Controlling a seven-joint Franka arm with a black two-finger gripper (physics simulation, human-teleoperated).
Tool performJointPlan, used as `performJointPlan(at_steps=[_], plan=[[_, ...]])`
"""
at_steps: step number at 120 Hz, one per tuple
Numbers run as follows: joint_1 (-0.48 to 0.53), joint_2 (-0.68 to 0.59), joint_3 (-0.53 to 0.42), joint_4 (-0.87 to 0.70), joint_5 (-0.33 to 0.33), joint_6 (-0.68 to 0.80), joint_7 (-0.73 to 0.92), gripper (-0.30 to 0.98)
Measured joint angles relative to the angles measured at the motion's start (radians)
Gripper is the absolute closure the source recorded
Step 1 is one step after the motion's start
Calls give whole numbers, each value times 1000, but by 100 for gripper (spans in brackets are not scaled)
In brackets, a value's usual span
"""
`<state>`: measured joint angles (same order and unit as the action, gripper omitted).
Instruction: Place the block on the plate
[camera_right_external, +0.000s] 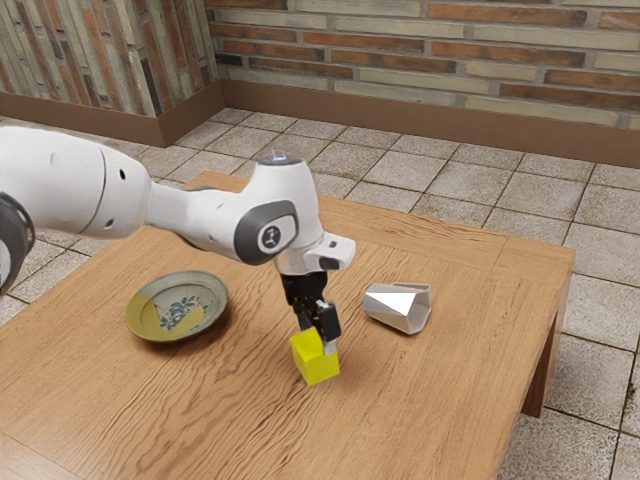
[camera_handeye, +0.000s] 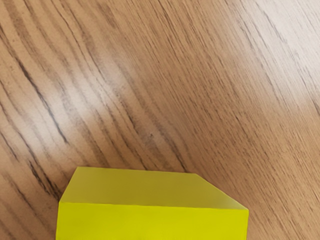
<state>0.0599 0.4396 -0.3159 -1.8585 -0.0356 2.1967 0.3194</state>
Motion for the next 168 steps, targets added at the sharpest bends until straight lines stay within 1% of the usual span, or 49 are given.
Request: performJointPlan(at_steps=[37, 93, 118, 143, 168], plan=[[0, 46, 6, 2, 0, 6, 2, 1], [-1, 52, 18, 14, -3, 1, -4, 25], [-4, -22, 20, 8, -3, -13, -9, 29], [1, -122, 30, 5, -3, -56, -17, 29], [80, -210, 39, 5, -2, -111, -27, 28]])
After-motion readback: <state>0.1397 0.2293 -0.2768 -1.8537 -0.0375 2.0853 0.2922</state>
